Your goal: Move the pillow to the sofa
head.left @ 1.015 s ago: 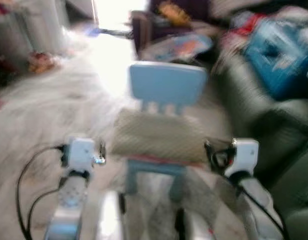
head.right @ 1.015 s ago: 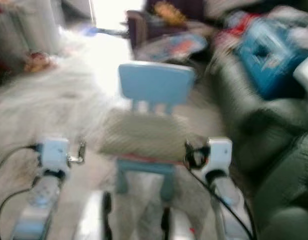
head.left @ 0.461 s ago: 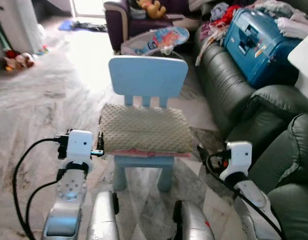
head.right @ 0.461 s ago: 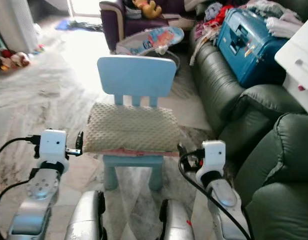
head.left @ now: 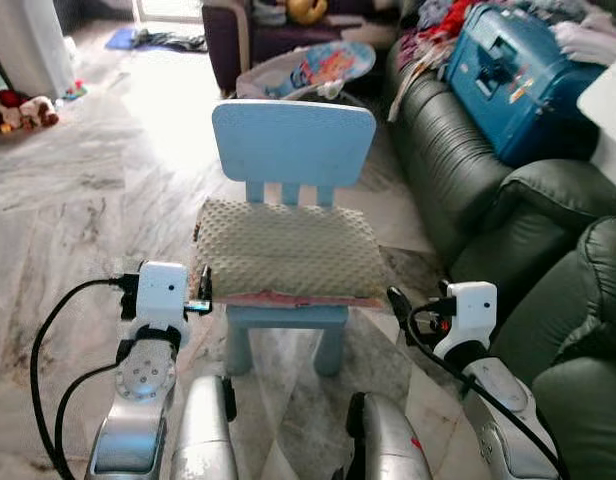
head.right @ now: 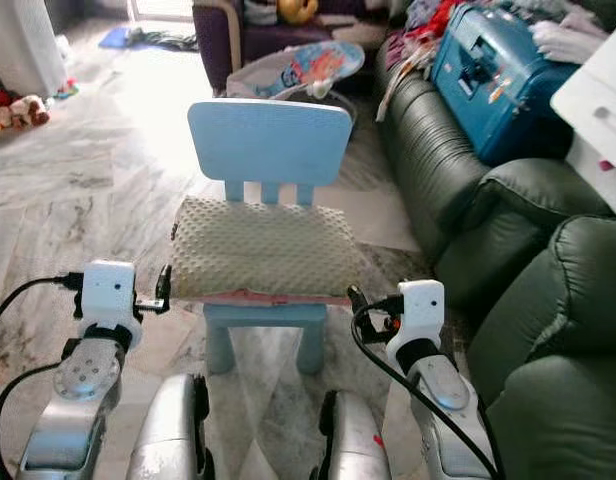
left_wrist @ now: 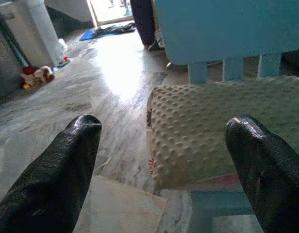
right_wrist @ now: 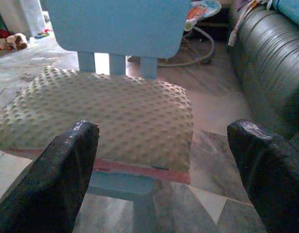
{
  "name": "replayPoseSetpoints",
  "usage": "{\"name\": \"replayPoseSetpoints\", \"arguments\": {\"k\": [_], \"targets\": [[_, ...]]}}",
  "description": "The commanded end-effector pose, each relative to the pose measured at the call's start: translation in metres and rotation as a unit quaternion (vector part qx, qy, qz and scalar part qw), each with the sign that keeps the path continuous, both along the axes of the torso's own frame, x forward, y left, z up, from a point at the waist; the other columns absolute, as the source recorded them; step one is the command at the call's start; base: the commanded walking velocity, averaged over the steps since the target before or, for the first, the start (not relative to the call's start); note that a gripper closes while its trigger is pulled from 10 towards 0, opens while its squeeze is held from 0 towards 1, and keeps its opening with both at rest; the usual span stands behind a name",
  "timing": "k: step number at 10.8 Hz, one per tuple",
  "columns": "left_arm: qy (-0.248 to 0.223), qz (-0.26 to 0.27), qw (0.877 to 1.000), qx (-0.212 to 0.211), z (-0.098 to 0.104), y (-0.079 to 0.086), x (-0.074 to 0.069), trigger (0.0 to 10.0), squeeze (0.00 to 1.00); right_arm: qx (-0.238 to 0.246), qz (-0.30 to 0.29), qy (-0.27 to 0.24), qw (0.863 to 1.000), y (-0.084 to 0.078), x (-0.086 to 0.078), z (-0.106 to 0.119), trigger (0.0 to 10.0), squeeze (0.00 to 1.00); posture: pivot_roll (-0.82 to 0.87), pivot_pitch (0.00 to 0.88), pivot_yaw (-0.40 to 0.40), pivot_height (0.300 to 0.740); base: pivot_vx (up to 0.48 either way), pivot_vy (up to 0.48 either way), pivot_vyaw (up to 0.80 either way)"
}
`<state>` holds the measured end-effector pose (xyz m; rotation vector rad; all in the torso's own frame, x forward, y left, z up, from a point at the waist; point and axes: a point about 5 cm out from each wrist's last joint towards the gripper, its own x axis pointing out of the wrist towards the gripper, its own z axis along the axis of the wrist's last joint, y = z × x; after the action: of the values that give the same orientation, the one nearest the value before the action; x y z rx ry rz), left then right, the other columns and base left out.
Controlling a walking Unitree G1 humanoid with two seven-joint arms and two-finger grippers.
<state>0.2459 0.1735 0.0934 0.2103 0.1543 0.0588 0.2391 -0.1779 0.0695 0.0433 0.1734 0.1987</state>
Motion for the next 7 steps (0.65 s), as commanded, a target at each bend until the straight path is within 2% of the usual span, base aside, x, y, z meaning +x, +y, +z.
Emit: {"name": "replayPoseSetpoints", "arguments": {"k": [1, 7], "targets": [[-0.005, -0.008, 1.0, -0.007, 0.0028, -0.003, 0.0034, 10.0, 0.0, -0.005, 0.009, -0.017, 1.0, -0.0001, 0.0035, 0.0076, 10.0, 0.0, -0.02, 0.003, -0.071, 0.582, 0.289, 0.0, 0.0], [-0.008, -0.017, 1.0, -0.014, 0.0039, -0.0073, 0.0091, 10.0, 0.0, -0.013, 0.023, -0.013, 1.0, 0.0004, -0.0046, 0.0032, 10.0, 0.0, -0.02, 0.0, -0.06, 0.582, 0.356, 0.0, 0.0]]}}
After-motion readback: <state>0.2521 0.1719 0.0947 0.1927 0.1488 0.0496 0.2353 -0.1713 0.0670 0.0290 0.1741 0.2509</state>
